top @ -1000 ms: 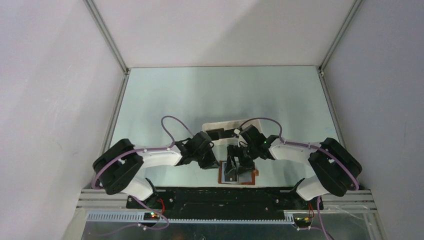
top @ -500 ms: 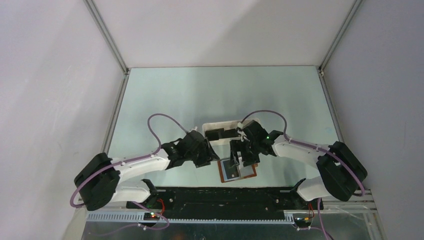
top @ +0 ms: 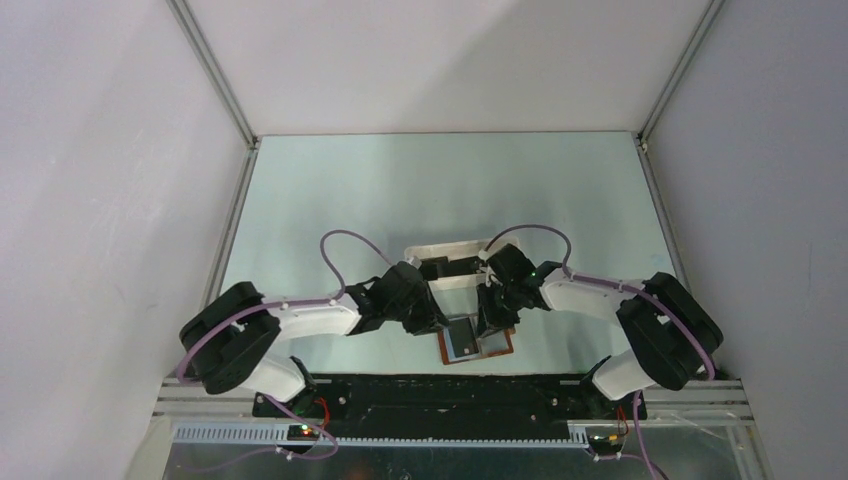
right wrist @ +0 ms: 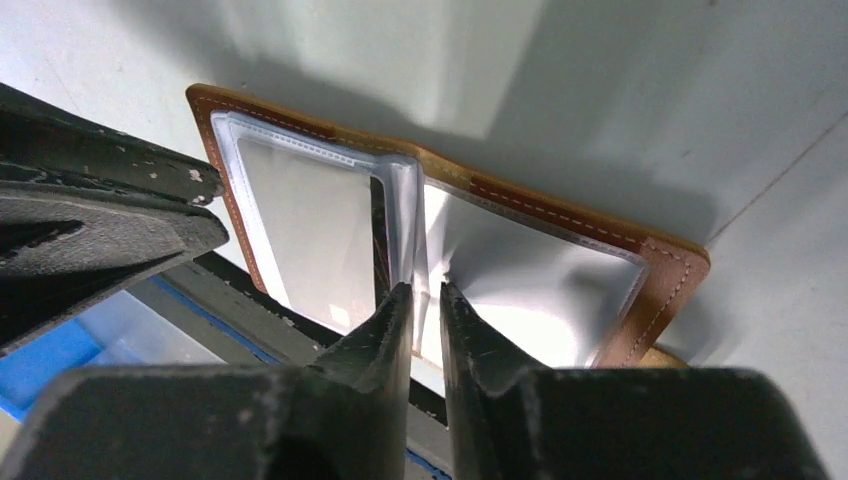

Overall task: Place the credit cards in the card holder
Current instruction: Turn over the card slot in the card holder.

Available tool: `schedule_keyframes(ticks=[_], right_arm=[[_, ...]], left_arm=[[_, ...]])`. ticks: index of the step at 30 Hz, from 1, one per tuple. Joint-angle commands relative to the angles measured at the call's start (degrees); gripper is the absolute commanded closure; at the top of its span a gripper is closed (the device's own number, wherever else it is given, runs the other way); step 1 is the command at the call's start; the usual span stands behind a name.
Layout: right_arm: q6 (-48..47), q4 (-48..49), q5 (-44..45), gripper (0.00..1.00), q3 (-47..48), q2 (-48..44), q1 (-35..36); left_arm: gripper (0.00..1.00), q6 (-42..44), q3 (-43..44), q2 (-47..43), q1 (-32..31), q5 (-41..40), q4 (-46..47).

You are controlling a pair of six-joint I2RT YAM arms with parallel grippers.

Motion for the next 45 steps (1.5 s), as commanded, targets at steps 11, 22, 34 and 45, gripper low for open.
schedule_keyframes(ticks=[11,22,34,45], right_arm=[[-0.6,3.4,1.3,1.00,-0.6,6.4,1.2],[-0.5,3.8,1.0,1.00,-0.5,7.2,1.8],[0.5,3.0,-0.6,0.97,-0.5,3.8,1.5],[1.6,-7.5,3.5,0.47,-0.5,-11.4,-0.8]], left_arm=[[0.61,-1.0,2.1,5.0,-0.6,2.6,5.5],[0.69,-1.1,3.8,4.8,-1.6,3.9,7.8],[0.65,-0.7,5.9,4.7,-2.5,5.8,7.8],[0.65,-1.6,8.8,10.7,-2.6,6.9,7.9]])
